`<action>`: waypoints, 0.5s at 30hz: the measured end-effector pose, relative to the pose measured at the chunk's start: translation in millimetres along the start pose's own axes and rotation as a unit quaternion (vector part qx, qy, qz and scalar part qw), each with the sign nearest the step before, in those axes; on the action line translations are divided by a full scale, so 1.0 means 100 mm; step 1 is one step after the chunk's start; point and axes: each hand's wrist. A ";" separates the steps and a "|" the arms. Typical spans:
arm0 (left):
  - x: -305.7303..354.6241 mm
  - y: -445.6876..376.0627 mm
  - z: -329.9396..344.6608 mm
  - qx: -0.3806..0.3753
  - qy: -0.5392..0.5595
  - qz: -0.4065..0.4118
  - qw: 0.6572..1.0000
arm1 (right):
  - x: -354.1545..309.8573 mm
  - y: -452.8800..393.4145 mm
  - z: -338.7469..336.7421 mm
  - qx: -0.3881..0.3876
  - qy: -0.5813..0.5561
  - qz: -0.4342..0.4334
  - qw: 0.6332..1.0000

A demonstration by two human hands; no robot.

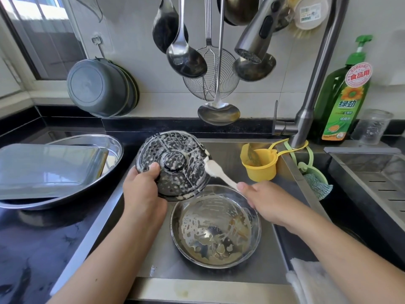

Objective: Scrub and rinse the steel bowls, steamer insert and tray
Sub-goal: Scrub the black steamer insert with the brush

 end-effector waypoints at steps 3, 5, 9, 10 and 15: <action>0.00 0.00 -0.01 0.002 0.000 -0.003 1.000 | -0.02 0.03 0.01 0.001 -0.001 -0.003 1.000; 0.01 -0.02 -0.02 0.011 0.000 0.003 1.000 | -0.03 0.09 0.08 -0.055 0.014 0.001 0.998; 0.00 -0.02 -0.02 0.016 0.001 0.005 1.000 | -0.03 0.12 0.16 -0.081 0.036 -0.010 0.996; 0.00 -0.02 -0.02 0.012 0.002 0.006 1.000 | -0.03 0.10 0.13 -0.064 0.019 0.001 0.998; 0.00 0.05 0.00 -0.016 -0.013 0.000 1.000 | 0.01 0.00 -0.01 0.038 -0.036 0.025 0.998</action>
Point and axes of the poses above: each hand's wrist, its own y-axis away from the middle knuckle, its own z-axis out of the palm, x = y × z, and after that the axes turned 10 degrees about x, right-handed
